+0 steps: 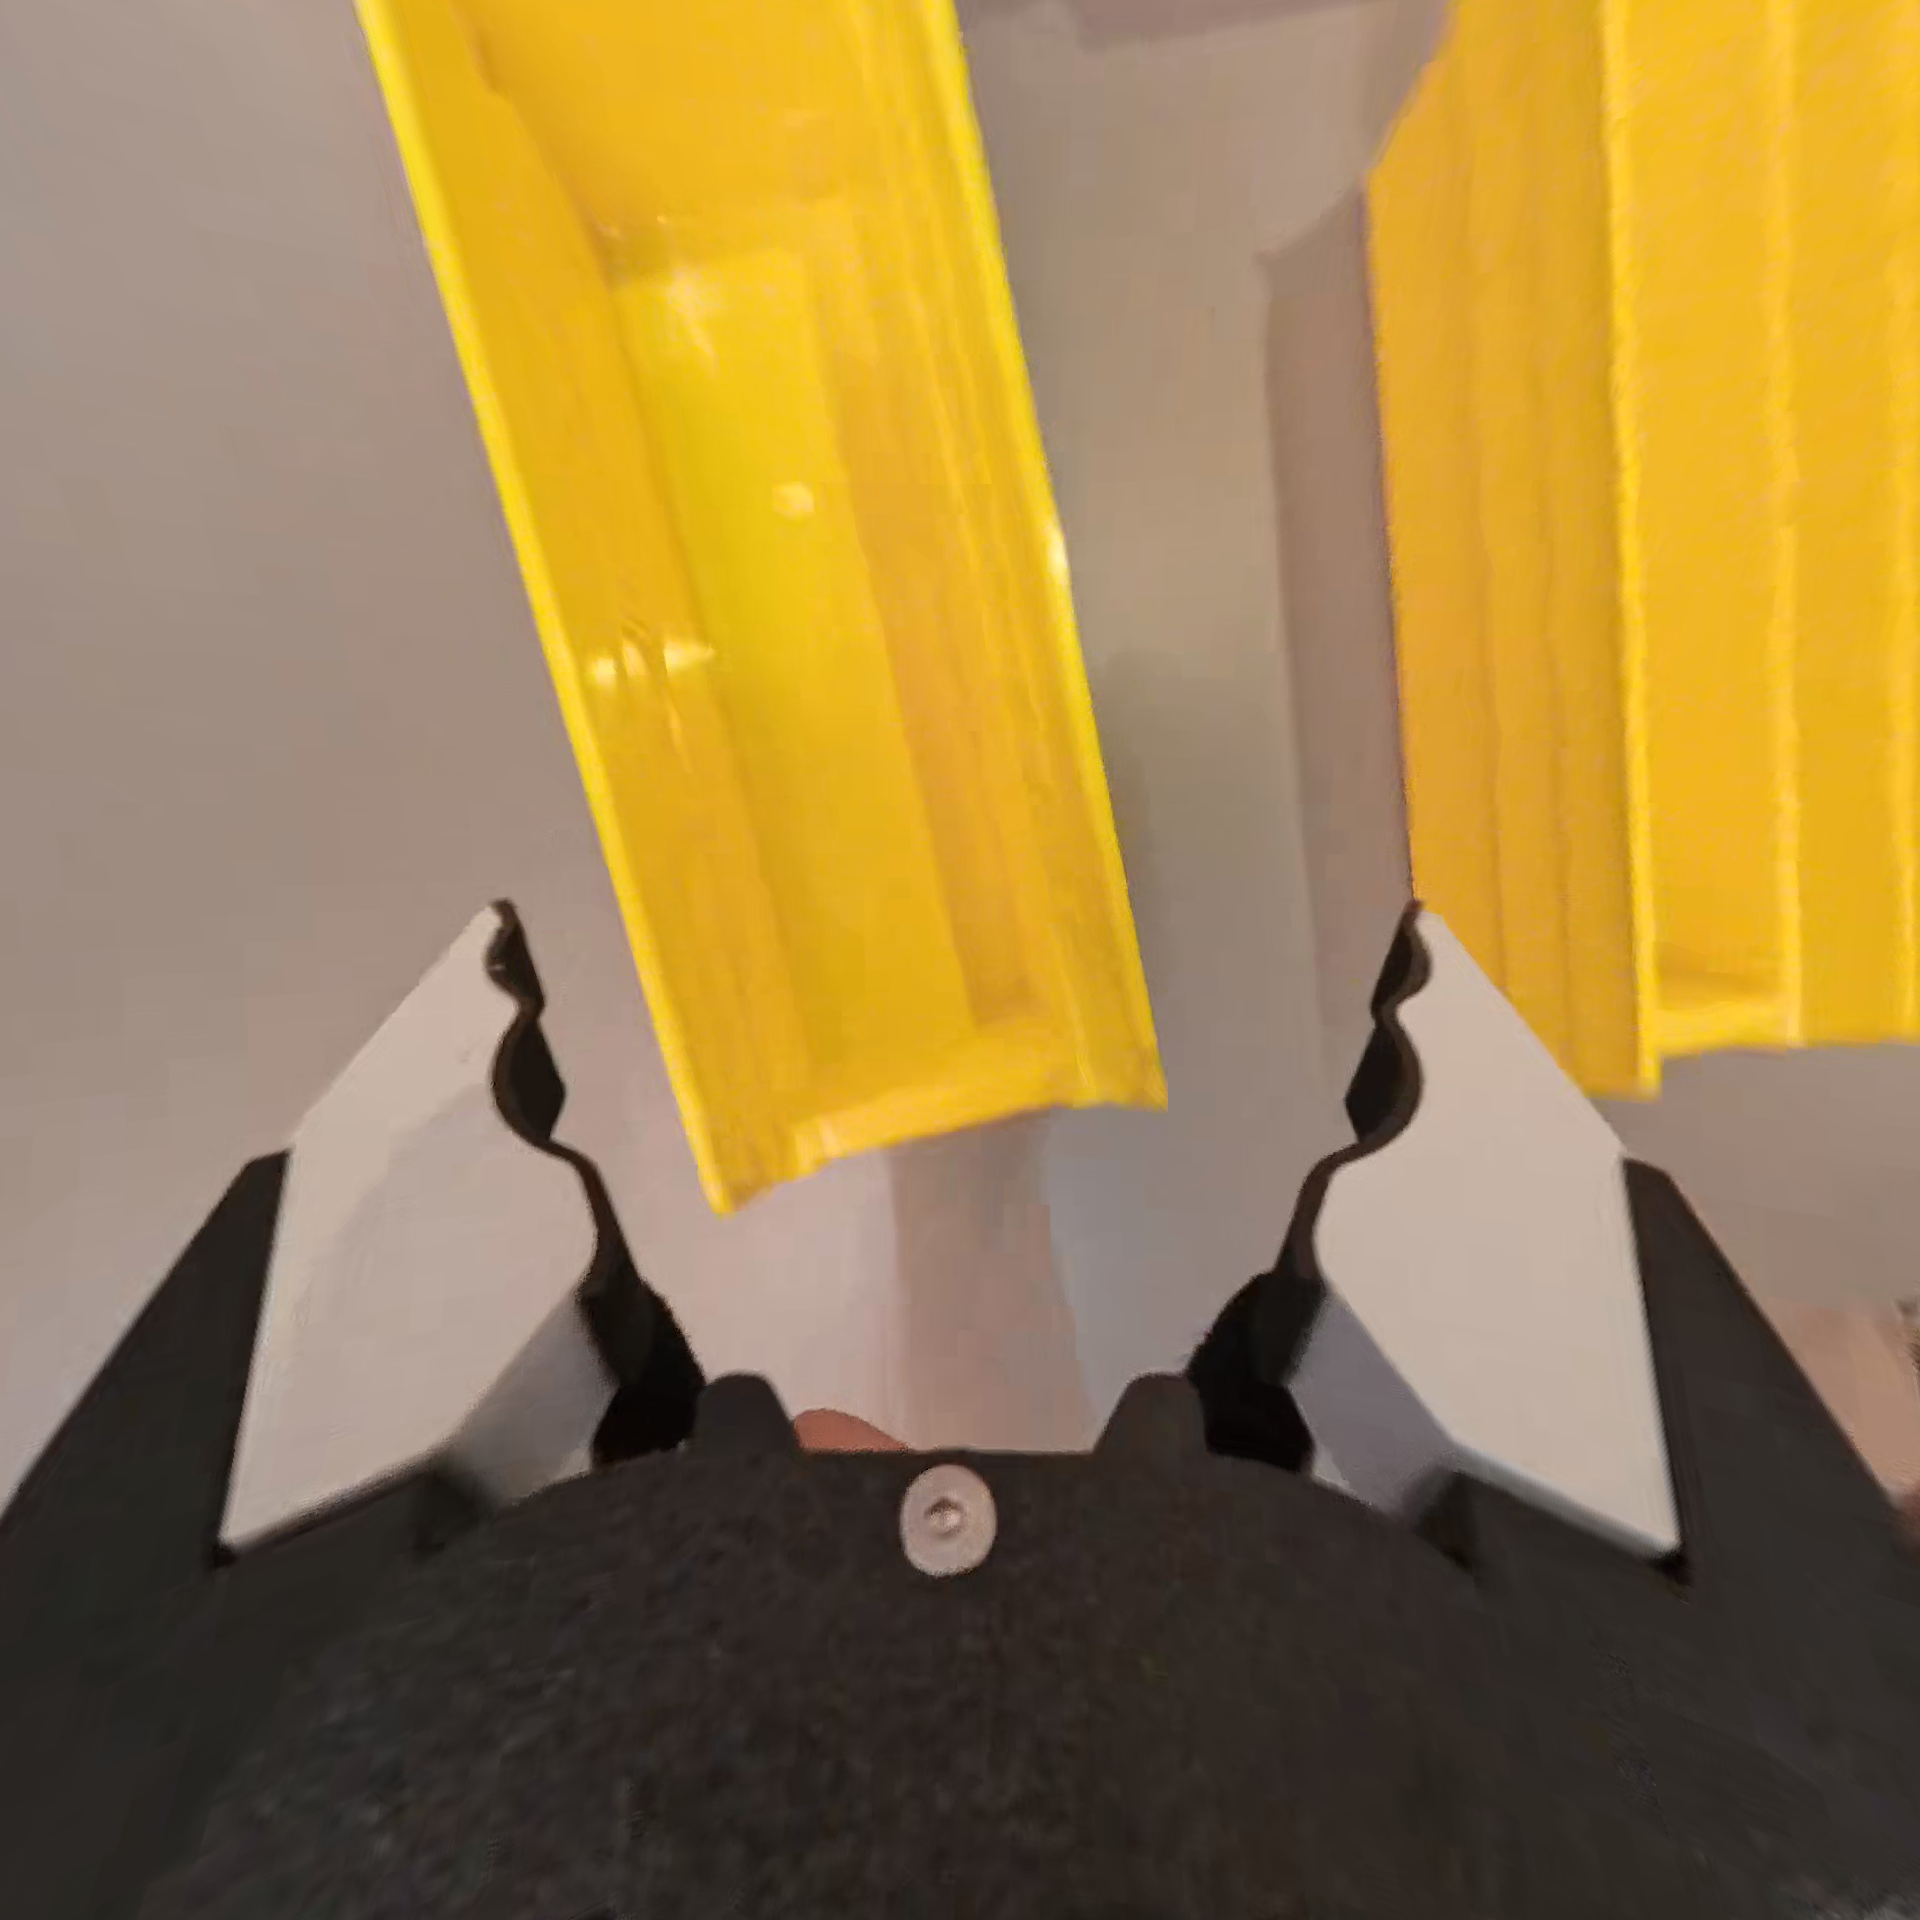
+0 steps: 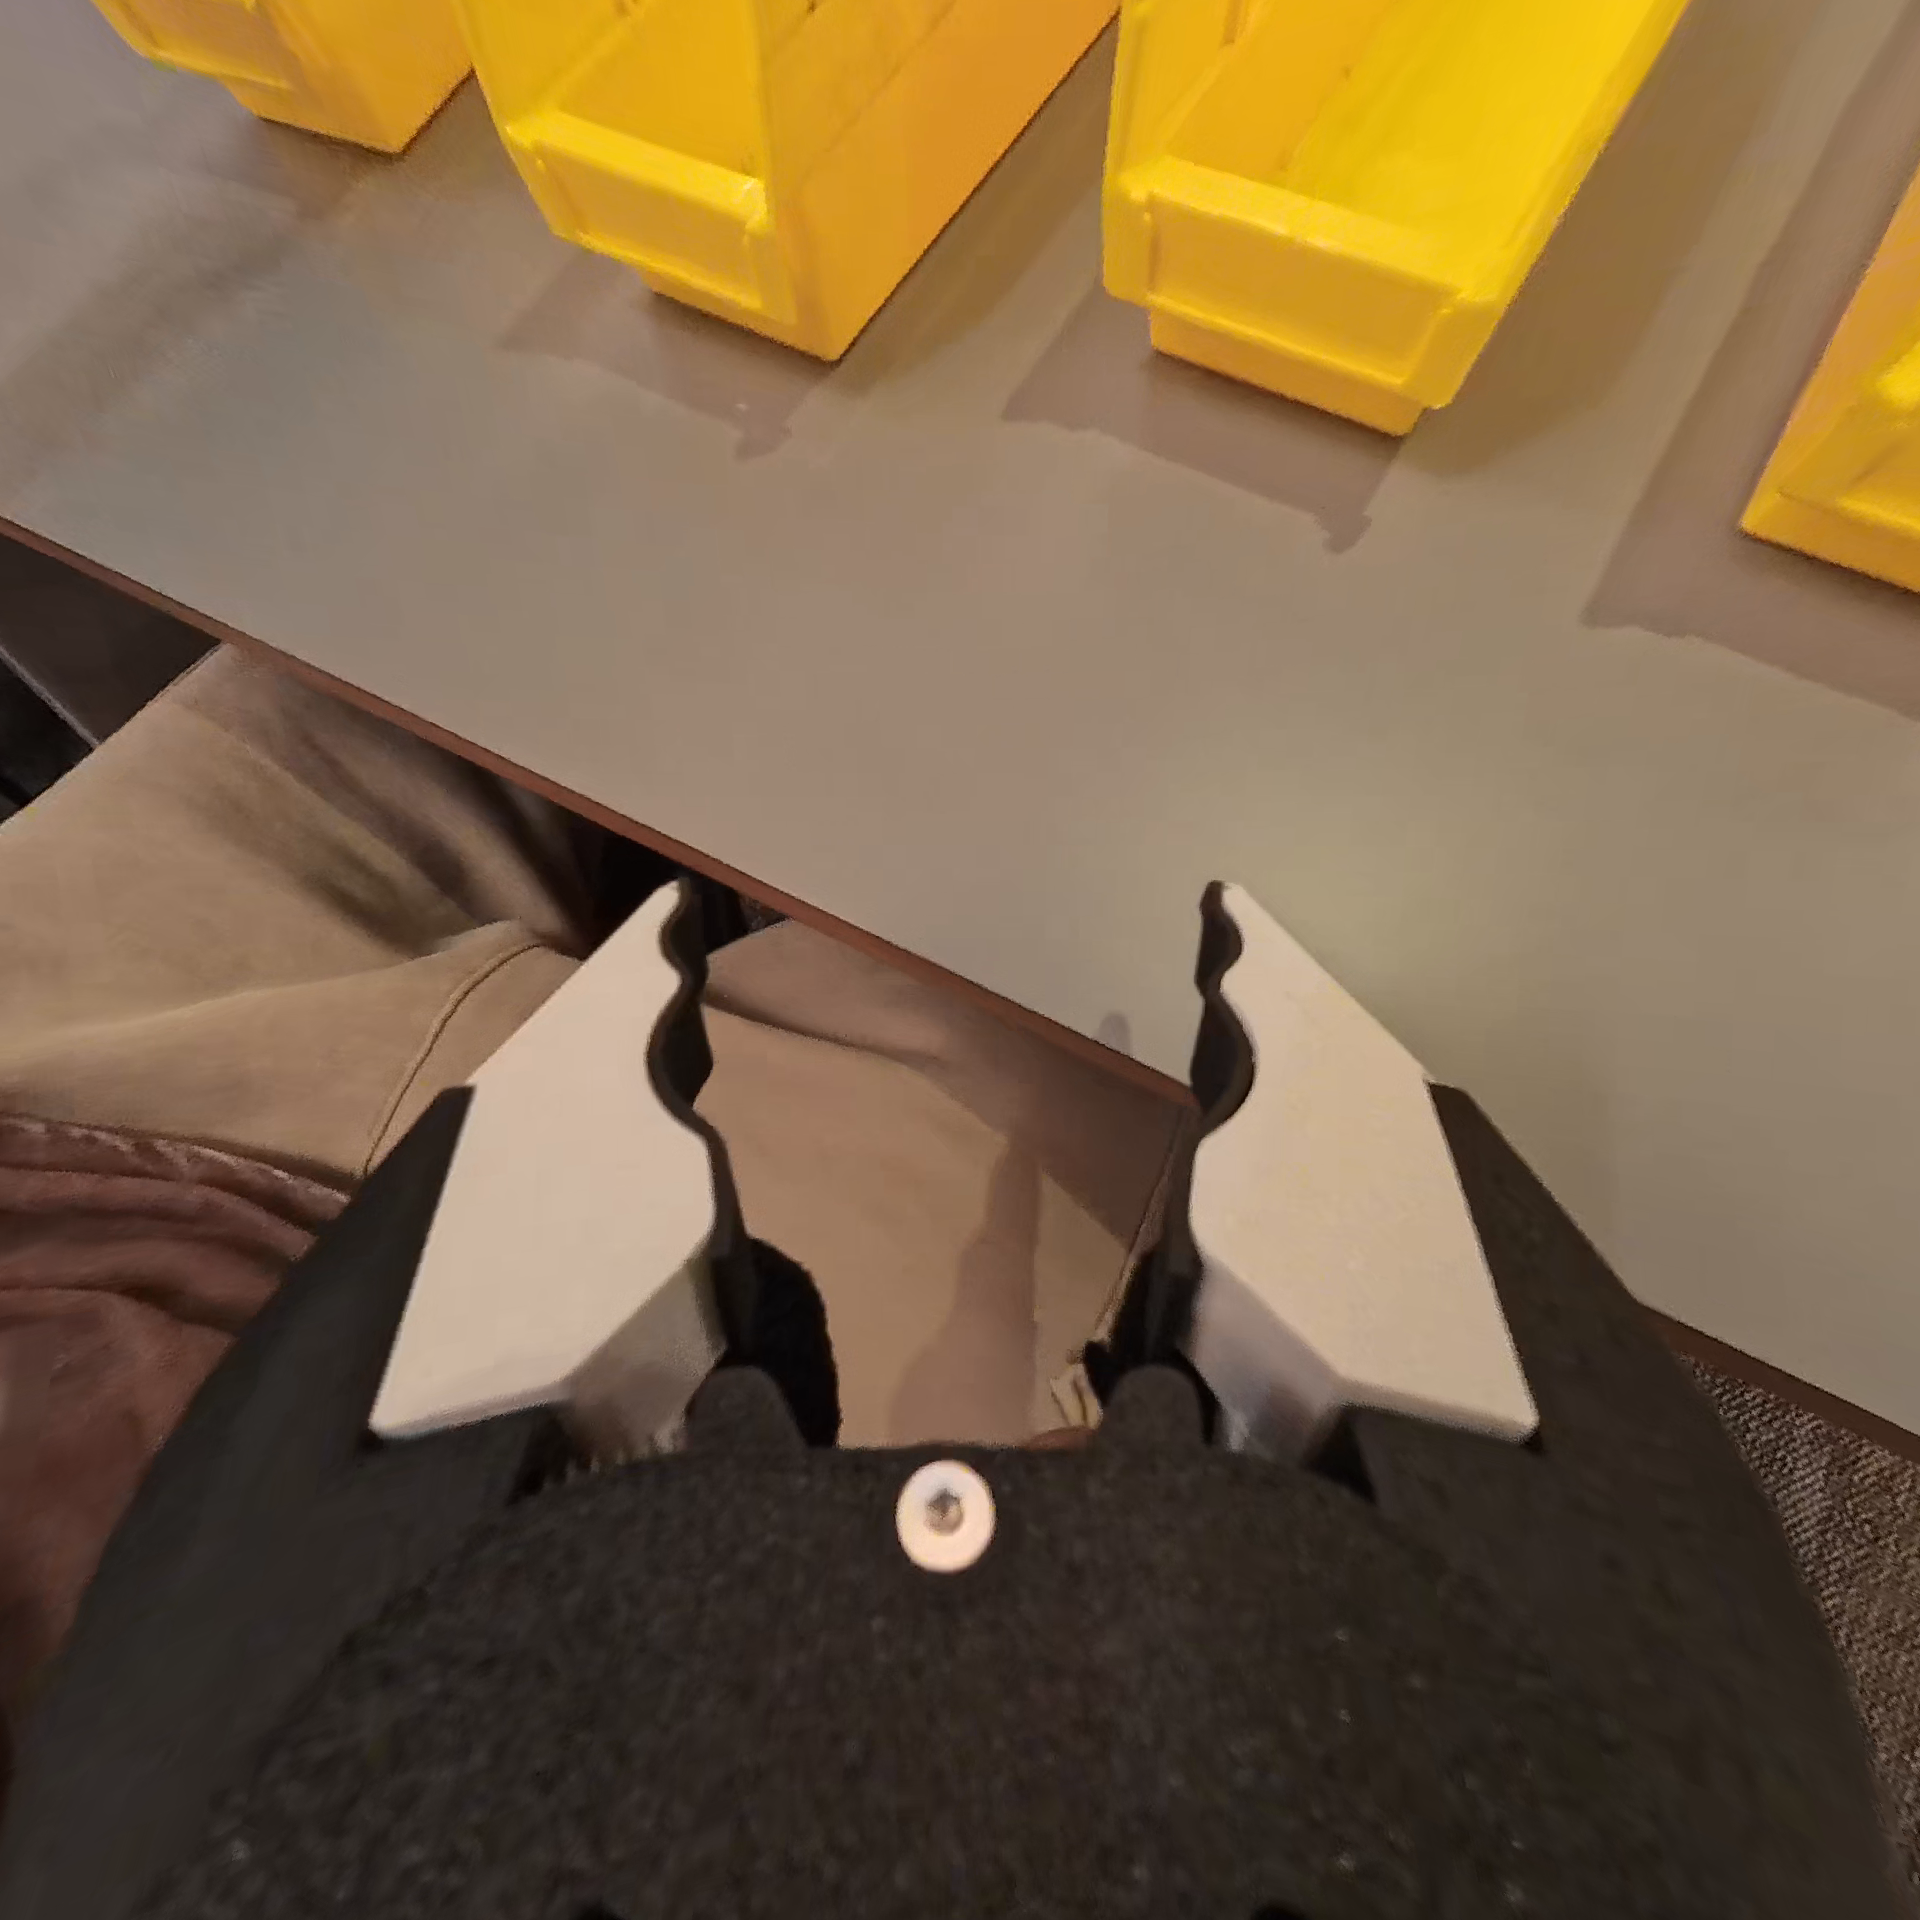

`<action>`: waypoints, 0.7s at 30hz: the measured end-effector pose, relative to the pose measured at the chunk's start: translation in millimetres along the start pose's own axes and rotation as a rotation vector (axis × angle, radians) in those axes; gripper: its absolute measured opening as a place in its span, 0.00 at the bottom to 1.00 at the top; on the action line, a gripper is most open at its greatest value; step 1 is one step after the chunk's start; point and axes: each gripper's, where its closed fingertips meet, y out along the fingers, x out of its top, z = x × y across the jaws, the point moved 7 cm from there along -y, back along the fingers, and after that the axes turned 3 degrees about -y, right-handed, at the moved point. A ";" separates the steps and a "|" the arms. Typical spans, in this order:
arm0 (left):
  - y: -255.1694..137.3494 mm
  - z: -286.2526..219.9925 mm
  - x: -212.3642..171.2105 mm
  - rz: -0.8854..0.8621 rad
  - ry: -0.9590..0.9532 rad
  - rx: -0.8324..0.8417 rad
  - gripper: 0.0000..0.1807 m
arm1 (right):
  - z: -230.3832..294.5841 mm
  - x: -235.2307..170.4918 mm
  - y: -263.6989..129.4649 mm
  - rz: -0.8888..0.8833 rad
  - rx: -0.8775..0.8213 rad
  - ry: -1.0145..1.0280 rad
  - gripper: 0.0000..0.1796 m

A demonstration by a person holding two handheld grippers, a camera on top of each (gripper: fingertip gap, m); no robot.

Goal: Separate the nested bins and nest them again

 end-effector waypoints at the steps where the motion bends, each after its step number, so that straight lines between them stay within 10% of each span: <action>1: 8.0 4.0 15.5 0.037 -0.012 0.047 0.87 | -2.3 0.8 -1.5 -0.008 -0.002 0.005 0.53; 12: 88.7 11.8 44.7 0.305 -0.158 0.241 0.86 | -10.5 -9.2 -13.8 -0.010 -0.006 0.042 0.53; 21: 84.7 39.1 49.1 0.339 -0.212 0.312 0.57 | -12.1 -10.3 -11.9 0.007 0.007 0.059 0.52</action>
